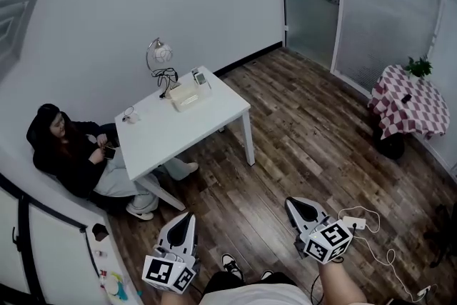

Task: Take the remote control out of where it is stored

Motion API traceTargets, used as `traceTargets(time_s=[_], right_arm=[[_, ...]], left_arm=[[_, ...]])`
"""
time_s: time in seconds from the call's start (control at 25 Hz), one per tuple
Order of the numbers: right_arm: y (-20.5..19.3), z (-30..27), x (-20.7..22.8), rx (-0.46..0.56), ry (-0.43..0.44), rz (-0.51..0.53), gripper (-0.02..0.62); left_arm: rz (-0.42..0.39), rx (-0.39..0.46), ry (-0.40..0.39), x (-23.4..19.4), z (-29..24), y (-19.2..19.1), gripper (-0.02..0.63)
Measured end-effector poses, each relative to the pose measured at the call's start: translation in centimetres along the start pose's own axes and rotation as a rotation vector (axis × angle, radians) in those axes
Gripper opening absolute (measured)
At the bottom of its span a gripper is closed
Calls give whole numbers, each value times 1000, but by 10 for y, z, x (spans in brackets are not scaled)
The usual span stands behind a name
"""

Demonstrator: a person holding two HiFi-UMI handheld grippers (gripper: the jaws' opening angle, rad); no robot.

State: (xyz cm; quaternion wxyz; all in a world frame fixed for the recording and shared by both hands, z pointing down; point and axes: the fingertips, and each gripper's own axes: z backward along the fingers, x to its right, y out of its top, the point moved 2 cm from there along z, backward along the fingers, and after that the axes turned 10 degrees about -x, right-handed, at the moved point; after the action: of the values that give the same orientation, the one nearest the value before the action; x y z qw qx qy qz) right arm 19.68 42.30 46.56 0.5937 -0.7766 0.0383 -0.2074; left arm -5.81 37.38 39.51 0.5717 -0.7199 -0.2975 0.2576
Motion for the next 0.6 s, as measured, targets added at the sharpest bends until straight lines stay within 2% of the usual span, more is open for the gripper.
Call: traceTargets(time_s=[0.36, 0.6], right_arm=[[22, -58, 54, -27, -53, 26, 11], [59, -116, 81, -22, -93, 37, 11]], left_arm=[[26, 18, -48, -44, -90, 1, 8], [17, 19, -81, -96, -150, 23, 8]])
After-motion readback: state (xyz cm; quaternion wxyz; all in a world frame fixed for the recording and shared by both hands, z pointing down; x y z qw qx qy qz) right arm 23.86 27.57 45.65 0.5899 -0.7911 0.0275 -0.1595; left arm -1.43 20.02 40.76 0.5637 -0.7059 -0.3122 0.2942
